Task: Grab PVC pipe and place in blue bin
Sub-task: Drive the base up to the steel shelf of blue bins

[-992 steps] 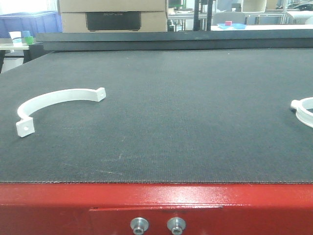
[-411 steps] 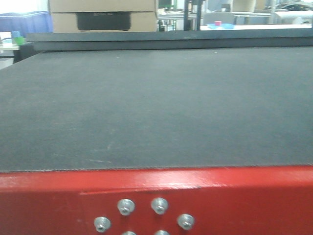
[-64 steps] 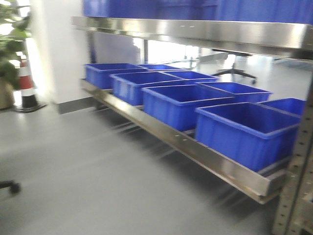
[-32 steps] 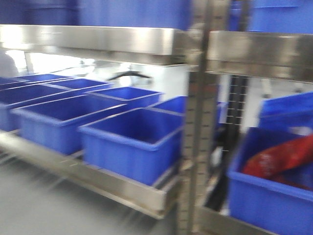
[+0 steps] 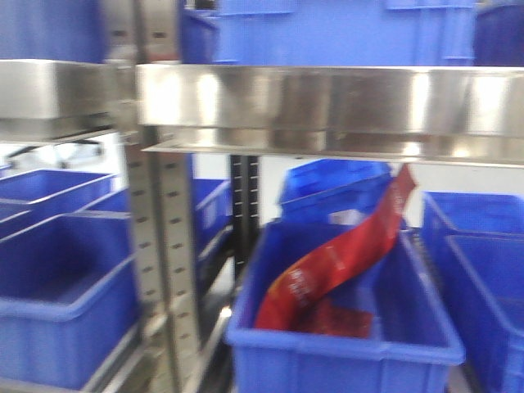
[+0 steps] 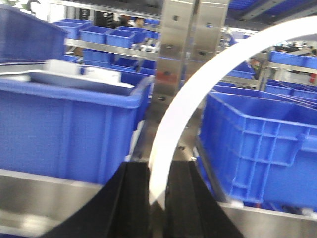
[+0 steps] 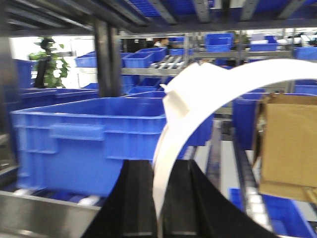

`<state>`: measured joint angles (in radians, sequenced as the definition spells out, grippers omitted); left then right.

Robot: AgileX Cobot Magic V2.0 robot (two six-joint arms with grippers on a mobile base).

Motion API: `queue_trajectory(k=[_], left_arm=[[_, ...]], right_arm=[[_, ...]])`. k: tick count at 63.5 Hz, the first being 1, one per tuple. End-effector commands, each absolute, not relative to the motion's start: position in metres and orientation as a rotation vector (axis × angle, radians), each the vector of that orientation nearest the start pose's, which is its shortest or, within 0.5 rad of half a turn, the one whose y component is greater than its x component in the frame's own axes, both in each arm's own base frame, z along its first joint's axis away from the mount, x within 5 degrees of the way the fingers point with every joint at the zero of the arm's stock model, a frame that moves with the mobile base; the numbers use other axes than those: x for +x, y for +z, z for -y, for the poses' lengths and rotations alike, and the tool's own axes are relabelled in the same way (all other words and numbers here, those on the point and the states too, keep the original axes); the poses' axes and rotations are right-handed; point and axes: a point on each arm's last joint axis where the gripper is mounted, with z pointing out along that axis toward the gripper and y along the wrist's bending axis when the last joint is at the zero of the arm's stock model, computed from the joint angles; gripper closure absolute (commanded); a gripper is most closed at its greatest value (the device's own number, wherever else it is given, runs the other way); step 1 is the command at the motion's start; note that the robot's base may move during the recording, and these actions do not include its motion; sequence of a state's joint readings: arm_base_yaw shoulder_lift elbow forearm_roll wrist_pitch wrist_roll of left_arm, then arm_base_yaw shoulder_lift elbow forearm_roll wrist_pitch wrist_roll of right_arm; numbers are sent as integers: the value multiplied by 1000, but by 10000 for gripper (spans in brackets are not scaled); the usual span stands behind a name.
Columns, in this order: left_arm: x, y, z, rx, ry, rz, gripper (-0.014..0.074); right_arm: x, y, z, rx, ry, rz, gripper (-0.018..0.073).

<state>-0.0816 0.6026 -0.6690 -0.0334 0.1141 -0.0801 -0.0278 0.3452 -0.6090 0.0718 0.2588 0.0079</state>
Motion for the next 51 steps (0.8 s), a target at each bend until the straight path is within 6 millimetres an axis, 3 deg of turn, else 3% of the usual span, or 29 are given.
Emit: queue_trajectory(k=[1,51], left_arm=[[122,383,10,-26,-158,-1496,707],[122,383,10,-26,-158,-1496,707]], right_arm=[[65,373,0,53,44,-1447,728],[65,373,0,53,44,-1445,728]])
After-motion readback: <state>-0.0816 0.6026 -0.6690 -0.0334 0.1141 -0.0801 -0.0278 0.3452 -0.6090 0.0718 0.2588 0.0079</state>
